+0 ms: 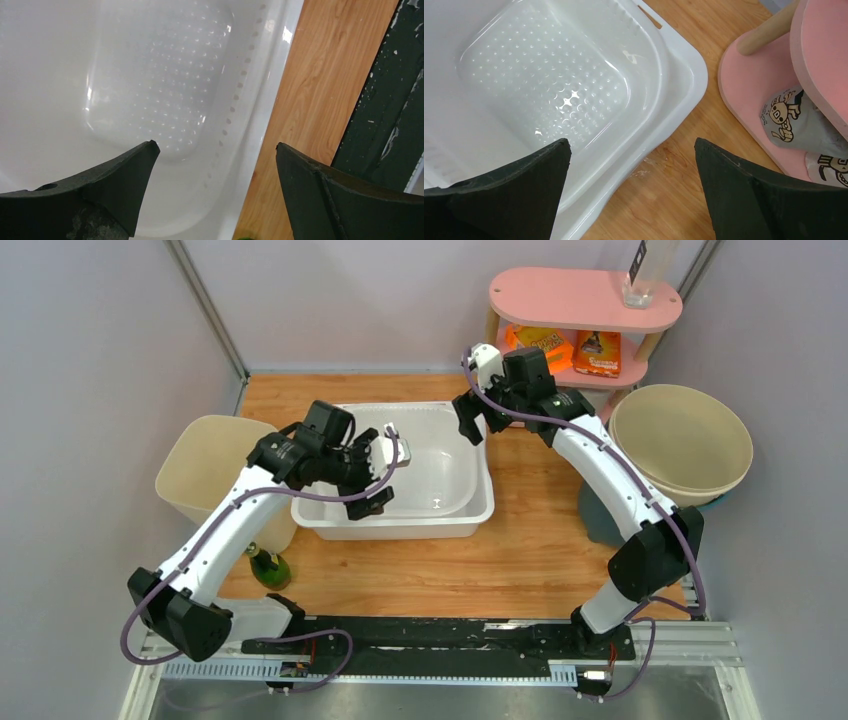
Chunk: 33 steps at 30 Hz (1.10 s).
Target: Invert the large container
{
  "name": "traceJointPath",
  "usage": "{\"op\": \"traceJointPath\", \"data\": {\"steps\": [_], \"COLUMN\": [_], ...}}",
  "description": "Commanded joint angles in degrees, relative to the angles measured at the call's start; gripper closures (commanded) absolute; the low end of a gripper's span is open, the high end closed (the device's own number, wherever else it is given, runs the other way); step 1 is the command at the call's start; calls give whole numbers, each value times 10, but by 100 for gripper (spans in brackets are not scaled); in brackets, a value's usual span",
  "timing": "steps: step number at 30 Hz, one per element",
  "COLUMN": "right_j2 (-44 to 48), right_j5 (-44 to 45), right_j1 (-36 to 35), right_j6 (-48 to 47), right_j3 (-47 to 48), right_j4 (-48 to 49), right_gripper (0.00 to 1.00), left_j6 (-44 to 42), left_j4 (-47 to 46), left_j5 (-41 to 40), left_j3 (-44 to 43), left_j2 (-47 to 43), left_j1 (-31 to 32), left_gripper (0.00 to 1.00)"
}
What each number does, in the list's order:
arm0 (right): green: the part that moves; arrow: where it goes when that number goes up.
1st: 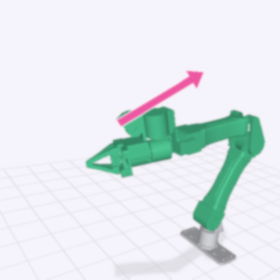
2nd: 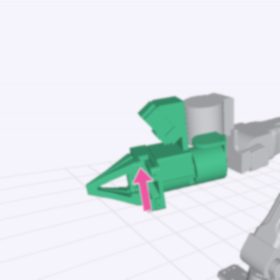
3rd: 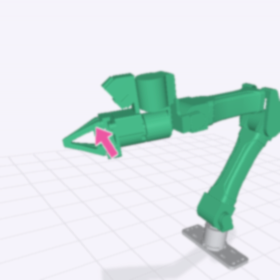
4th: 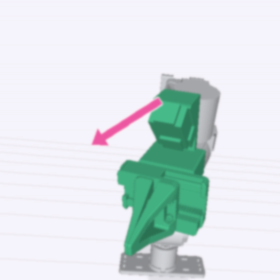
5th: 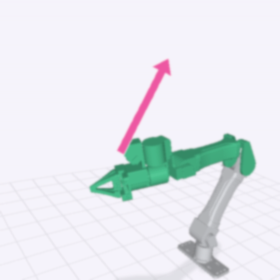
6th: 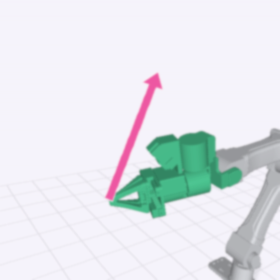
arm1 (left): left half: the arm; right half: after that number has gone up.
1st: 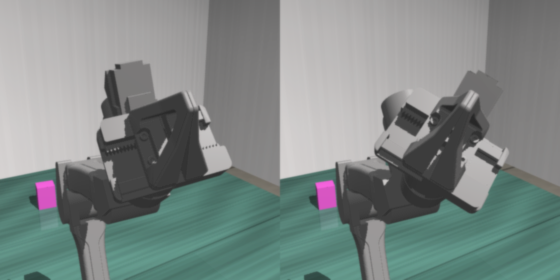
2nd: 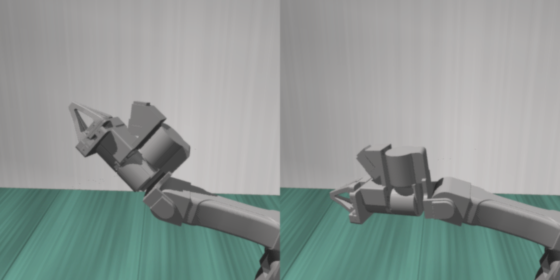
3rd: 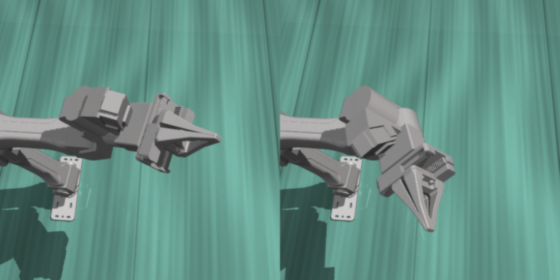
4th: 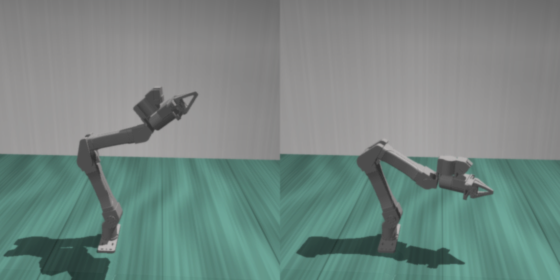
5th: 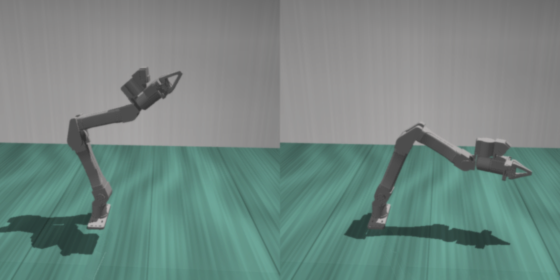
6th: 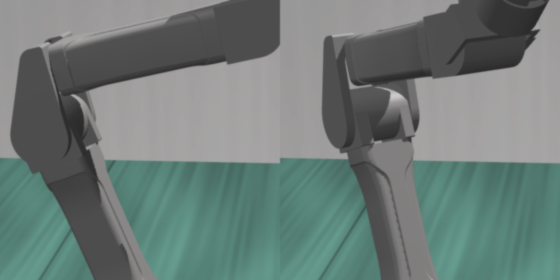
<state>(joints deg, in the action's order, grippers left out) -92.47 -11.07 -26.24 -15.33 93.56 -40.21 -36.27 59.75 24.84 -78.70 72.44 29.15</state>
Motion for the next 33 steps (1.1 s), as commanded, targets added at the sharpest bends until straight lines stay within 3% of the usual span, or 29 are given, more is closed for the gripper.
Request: {"op": "traceJointPath", "data": {"steps": [1, 10, 17, 22, 27, 33], "right_j2": [30, 112, 111, 89, 54, 4], "right_j5": [-30, -96, -128, -122, -111, -104], "right_j1": [-4, -3, -4, -4, -3, -3], "right_j6": [1, -69, -50, -43, -28, 37], "right_j3": [-1, -41, -86, -77, -48, -25], "right_j4": [8, -22, -47, -57, -51, -11], "right_gripper": [0, 0, 2, 3, 3, 6], "left_j6": [-8, 6, 21, 14, 16, -27], "left_j4": [-53, -127, -230, -274, -331, -362], "left_j5": [-7, -74, -126, -127, -213, -240], "left_j3": [46, 77, 125, 142, 154, 147], "left_j2": [-3, 20, 32, 47, 68, 86], "left_j1": [19, 106, 151, 153, 150, 102], "left_gripper": [0, 0, 0, 0, 0, 0]}}
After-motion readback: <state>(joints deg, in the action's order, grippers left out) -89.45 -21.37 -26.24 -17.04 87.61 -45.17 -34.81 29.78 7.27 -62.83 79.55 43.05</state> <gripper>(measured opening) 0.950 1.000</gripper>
